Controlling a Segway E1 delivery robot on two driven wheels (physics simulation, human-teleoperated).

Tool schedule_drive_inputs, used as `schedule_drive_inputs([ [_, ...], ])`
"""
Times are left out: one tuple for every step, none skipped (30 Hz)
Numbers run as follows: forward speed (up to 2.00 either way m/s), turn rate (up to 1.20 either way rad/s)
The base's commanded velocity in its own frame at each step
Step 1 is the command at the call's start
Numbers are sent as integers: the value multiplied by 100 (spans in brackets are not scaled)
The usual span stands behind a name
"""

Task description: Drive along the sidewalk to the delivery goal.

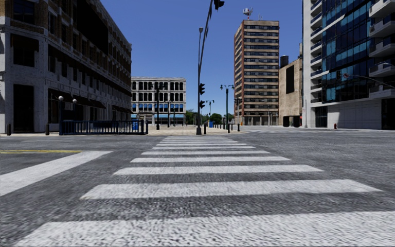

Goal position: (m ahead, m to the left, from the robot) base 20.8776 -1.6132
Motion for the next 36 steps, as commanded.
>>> schedule_drive_inputs([
  [198, 34],
  [198, 35],
  [198, 35],
  [198, 15],
  [198, 15],
  [198, 0],
  [198, 0],
  [198, 0],
  [198, 0],
  [198, 0],
  [198, 0],
  [198, 0],
  [198, 0],
  [198, 0],
  [198, 0],
  [198, 0],
  [198, 0],
  [198, 0],
  [198, 0],
  [198, 0],
  [198, 0],
  [198, 0],
  [198, 0],
  [198, 0],
  [198, 6],
  [198, 19],
  [198, 19],
  [198, 28],
  [198, 30],
  [198, 30],
  [198, 31],
  [198, 25],
  [198, 9],
  [198, 9],
  [198, 2],
  [198, 0],
])
